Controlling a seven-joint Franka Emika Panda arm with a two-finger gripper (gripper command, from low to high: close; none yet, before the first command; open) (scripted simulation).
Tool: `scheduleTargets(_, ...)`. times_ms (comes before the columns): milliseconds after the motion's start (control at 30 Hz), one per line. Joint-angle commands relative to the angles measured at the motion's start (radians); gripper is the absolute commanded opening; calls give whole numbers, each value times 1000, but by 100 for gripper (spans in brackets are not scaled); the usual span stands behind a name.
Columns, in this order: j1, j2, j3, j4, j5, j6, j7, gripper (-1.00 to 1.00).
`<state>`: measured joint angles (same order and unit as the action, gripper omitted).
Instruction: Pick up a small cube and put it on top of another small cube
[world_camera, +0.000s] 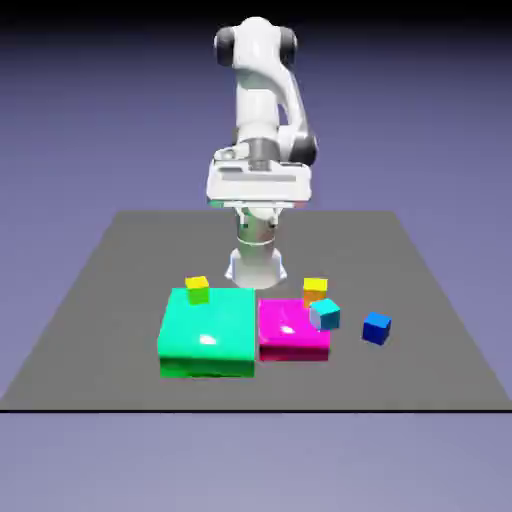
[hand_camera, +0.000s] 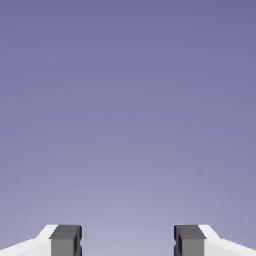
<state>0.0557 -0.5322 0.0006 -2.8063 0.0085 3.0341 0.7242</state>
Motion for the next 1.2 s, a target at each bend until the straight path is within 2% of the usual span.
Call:
scheduleTargets(0,36,31,1,3,7,-2,-14,0)
scheduleTargets(667,750,648,11,64,147,-50,-288,0)
scheduleTargets(967,689,910,85,138,198,139,-338,0)
scheduleTargets(1000,689,910,85,138,198,139,-338,-100)
scheduleTargets(1167,723,765,44,97,170,35,-311,-100)
